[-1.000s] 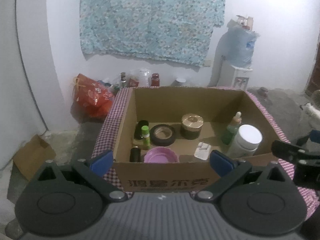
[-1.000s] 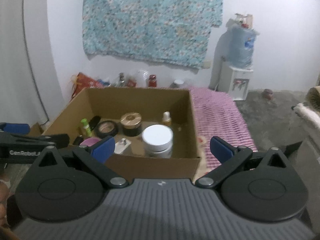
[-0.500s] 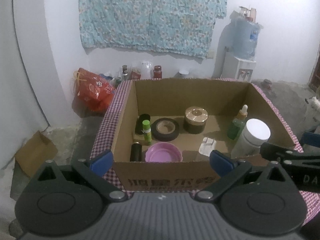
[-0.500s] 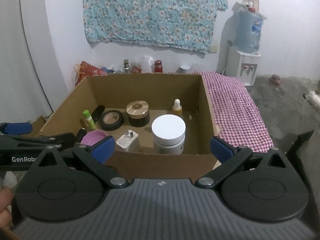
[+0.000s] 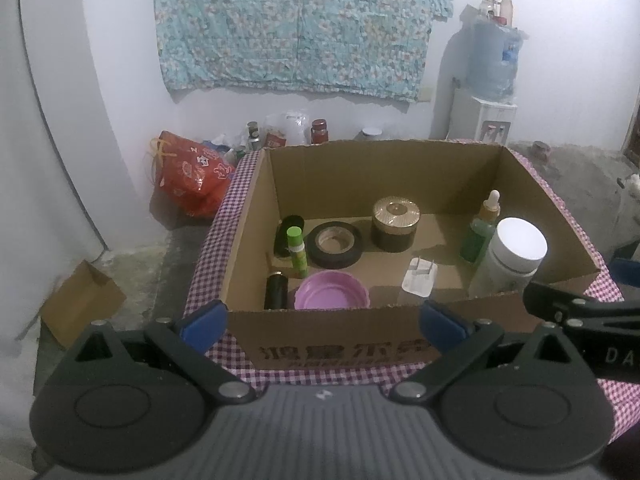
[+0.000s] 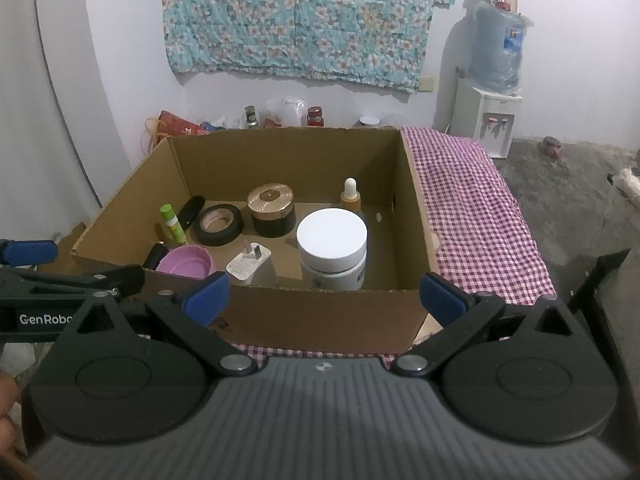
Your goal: Organize rigid objects
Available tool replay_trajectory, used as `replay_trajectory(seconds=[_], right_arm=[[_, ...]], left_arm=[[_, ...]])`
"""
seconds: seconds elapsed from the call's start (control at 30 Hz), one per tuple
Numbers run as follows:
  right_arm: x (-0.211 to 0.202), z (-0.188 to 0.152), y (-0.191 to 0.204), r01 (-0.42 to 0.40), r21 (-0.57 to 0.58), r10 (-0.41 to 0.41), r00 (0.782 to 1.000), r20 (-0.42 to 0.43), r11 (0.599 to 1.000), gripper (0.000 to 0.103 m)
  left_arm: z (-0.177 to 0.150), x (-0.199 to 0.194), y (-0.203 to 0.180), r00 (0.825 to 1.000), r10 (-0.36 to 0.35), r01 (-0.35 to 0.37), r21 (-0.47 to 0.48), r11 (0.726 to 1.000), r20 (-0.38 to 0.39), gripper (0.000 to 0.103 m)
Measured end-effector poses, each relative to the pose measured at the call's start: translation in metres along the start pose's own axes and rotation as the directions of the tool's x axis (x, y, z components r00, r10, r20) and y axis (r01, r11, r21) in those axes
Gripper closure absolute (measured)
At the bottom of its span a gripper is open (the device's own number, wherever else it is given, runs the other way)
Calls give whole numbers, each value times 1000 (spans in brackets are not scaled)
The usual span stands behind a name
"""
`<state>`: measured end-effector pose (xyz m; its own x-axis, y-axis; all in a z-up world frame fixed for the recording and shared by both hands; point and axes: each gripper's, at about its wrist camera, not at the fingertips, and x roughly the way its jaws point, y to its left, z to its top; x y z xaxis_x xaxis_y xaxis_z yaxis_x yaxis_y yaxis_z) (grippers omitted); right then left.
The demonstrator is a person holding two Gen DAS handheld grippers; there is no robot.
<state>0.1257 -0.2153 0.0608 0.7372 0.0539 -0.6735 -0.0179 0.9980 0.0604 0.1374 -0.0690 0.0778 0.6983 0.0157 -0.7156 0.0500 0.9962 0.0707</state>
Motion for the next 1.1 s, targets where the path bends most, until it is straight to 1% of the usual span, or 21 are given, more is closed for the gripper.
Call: replay_trajectory(seconds=[1.1], right_arm=[[-2, 0, -1, 3, -2, -3, 1000, -1, 1000, 1]], left_arm=[[-1, -3, -1, 1000, 3, -3, 9, 1000, 4, 1]])
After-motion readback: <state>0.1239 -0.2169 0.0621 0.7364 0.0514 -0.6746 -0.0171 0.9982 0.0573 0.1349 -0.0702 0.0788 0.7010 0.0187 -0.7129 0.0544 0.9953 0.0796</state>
